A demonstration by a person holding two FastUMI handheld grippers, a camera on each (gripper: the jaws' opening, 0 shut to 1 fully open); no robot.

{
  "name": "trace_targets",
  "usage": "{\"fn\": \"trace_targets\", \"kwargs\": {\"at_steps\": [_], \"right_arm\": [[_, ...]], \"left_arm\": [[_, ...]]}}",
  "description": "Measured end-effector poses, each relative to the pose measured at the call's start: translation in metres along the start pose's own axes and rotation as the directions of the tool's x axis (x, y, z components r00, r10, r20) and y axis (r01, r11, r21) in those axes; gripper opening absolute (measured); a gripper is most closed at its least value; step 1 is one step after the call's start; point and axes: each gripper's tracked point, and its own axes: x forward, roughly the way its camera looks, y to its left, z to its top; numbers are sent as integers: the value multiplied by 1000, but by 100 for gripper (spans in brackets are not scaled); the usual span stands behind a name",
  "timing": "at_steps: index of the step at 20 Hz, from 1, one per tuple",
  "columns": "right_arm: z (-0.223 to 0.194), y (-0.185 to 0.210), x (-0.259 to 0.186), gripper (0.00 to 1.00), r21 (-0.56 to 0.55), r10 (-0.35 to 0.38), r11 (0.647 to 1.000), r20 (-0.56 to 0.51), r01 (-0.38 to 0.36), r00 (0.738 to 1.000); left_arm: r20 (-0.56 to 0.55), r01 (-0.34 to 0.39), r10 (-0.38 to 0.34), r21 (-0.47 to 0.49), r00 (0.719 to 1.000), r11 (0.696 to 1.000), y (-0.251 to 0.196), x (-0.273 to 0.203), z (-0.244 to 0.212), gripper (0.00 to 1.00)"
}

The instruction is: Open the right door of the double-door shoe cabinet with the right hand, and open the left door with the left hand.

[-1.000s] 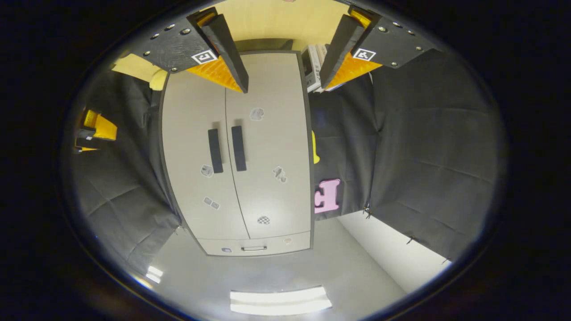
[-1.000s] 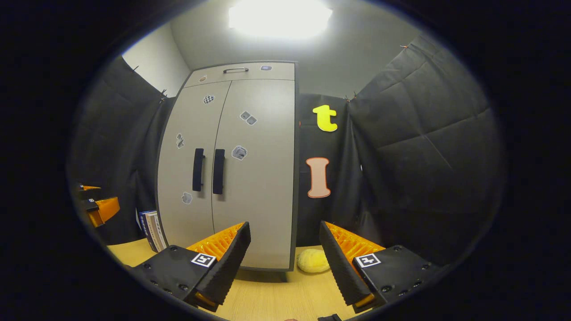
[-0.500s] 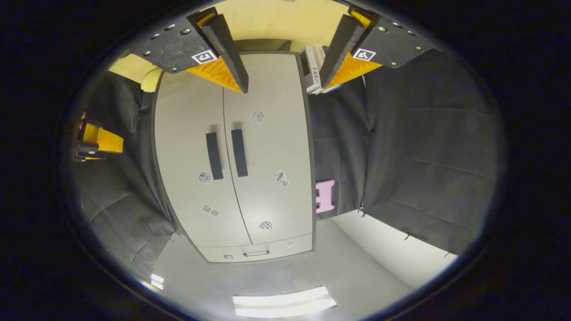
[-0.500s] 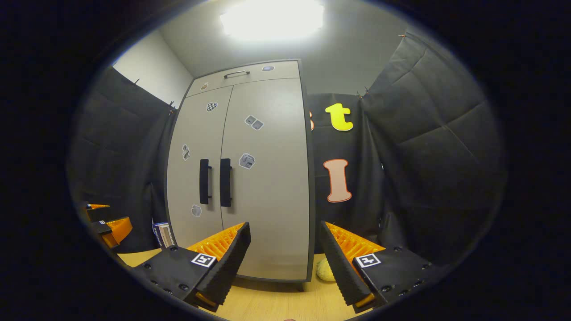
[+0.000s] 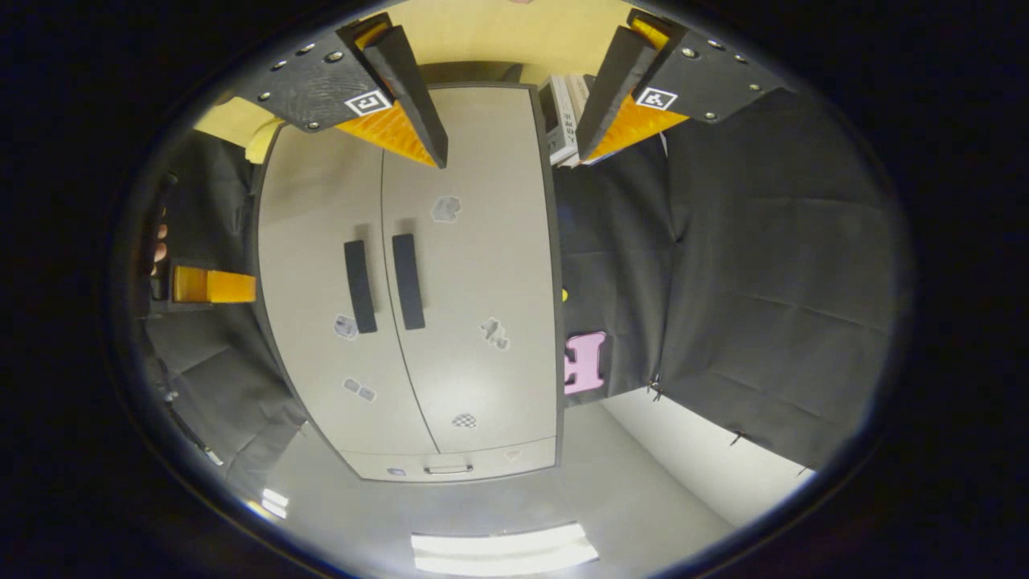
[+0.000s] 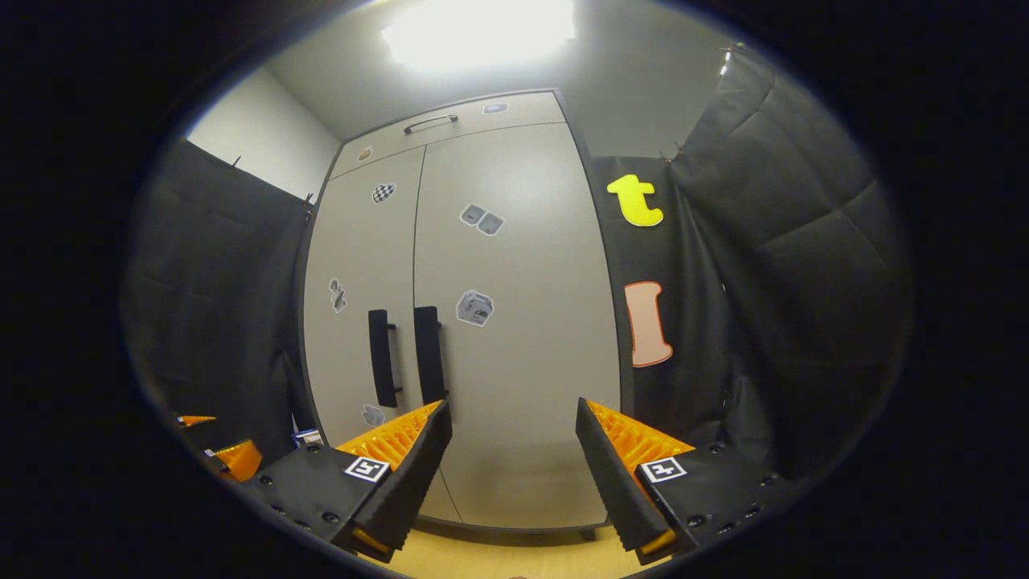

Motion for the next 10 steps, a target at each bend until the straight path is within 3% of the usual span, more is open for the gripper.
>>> {"fn": "trace_targets", "kwargs": {"at_steps": [10], "right_arm": [[10, 46, 71, 97, -3, 16, 1000, 9, -16, 1000]], "left_arm": [[-39, -58, 58, -18, 998, 998, 55, 31, -32, 94]]}}
